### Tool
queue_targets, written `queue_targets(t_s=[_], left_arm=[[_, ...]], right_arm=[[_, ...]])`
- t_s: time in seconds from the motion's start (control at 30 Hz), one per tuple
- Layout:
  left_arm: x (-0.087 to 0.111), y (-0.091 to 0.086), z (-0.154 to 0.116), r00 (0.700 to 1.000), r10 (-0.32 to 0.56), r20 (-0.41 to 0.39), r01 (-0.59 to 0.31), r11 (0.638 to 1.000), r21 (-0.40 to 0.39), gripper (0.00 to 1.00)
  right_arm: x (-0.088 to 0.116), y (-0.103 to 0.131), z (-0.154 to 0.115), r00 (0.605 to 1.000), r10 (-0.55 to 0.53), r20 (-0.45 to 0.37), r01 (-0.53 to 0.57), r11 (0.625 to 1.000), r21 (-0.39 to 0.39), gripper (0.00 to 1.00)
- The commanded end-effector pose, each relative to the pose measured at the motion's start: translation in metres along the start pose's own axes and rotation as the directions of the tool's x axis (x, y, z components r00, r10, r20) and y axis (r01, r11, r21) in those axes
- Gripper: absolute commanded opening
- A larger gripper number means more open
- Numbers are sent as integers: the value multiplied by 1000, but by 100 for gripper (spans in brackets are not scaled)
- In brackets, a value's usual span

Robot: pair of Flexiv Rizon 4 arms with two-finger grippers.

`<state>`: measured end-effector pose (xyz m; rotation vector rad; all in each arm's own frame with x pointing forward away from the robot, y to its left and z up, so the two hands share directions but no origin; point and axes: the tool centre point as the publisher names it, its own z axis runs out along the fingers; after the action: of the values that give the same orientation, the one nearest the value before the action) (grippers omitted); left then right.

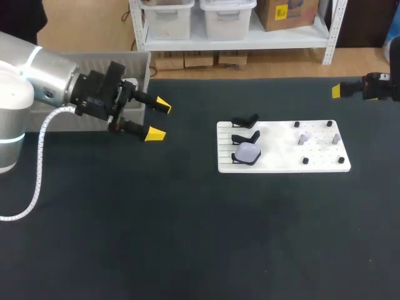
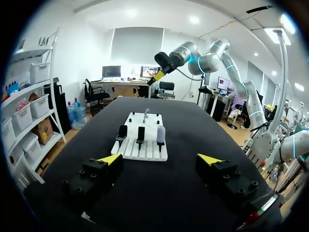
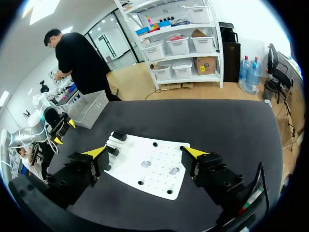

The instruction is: Pick up each earbud case from the left stands, insert the matching earbuds, close the lid, and place the case in the box.

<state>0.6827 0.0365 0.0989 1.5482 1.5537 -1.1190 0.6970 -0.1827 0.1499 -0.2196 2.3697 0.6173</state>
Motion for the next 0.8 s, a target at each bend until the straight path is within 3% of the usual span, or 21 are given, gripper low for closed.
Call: queue_targets(t_s=[0.03,0.23,0.8], left_arm=[[0,1,0,1000,1,0,-1,1000,1,100],[1,-5,7,1000,0,-25,-1,999,-33,100],[-4,-9,68,999,48,13,-48,999,24,100]], right_arm=[[0,-1,1,1000,-1,1,1,1000,-2,100],[0,-1,1,1000,-1,1,1,1000,-2,100],[0,-1,1,1000,-1,1,1,1000,-2,100]])
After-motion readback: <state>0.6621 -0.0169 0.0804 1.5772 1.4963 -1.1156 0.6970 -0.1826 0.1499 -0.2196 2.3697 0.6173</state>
